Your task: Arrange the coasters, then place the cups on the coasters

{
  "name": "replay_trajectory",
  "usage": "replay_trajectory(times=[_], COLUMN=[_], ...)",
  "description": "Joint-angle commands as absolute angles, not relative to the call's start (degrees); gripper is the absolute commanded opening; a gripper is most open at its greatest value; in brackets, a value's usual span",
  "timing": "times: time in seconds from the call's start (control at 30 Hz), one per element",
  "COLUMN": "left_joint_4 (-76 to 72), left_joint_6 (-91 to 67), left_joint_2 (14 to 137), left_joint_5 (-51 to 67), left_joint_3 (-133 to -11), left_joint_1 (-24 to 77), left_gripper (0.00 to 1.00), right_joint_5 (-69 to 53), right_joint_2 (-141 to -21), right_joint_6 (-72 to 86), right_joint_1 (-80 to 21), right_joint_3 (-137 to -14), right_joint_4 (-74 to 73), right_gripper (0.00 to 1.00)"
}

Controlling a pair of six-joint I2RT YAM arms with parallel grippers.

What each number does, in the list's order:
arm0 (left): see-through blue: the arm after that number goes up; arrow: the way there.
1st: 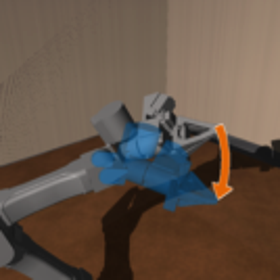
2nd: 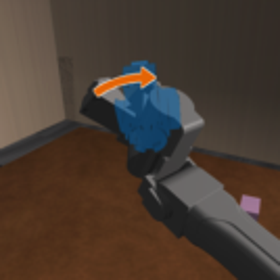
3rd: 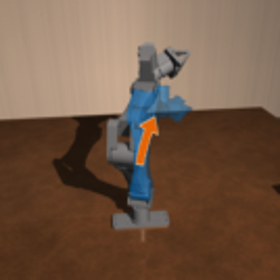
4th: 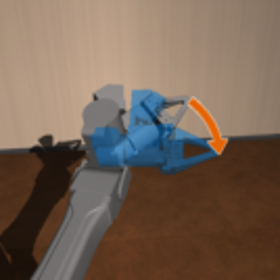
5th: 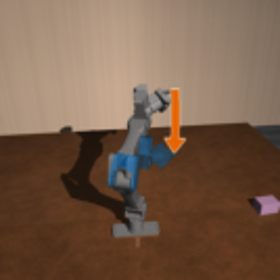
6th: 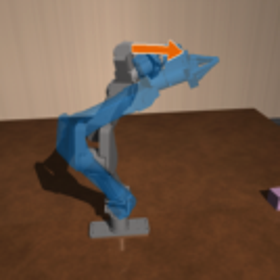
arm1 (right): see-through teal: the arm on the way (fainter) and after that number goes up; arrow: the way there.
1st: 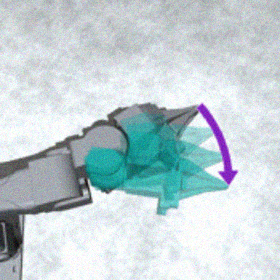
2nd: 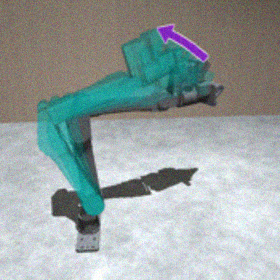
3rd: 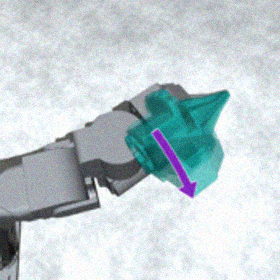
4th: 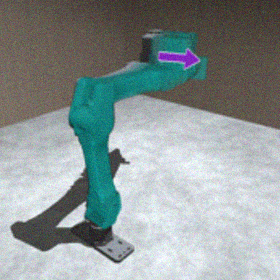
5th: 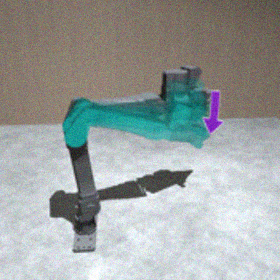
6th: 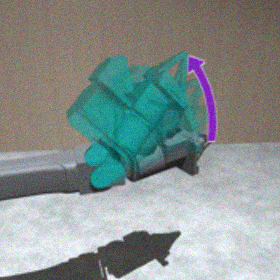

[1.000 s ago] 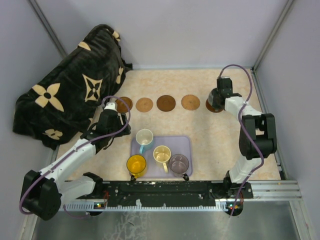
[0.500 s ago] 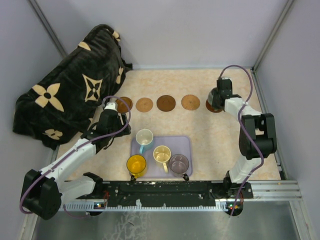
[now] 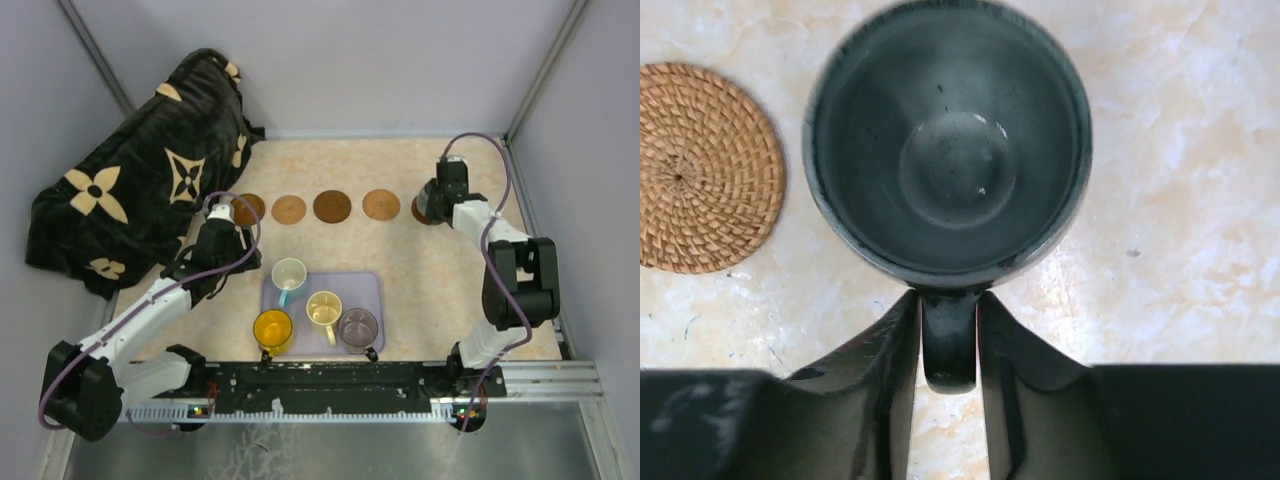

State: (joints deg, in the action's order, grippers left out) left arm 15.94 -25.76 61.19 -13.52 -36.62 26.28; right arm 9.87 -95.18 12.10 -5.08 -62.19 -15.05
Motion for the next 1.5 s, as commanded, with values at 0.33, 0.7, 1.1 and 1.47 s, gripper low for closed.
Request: replay_trajectory(times=[0.33,0.7,1.1,1.47], left_joint_4=[17.06,16.93,16.96,16.46], left_joint_6=[-26.28,-26.29,-26.11,-25.92], left_joint_2=[57.55,57.65,58.53,60.21], left_joint_5=[-14.97,-14.77,-15.20,-15.38], left_joint_3=[-36.61,-36.30,-36.56,-36.98], left_joint_1=[26.44,26.37,26.39,26.43], left_gripper=[0.75,0.75,0.74,0.74], right_joint_5=[11.28,10.77,11.10,10.73], right_joint_2=[-89.45,-92.15,-98.20,-100.93], right_joint_6=[13.16,13.05,11.22,9.69], right_joint_1=[-4.65,-4.61,-4.65,-4.64], right_joint_3=[-61.30,-61.51,-64.15,-66.06], right_joint_4=[-12.00,-11.21,-9.27,-7.87], right_gripper=[0.67,0.79,0.83,0.85])
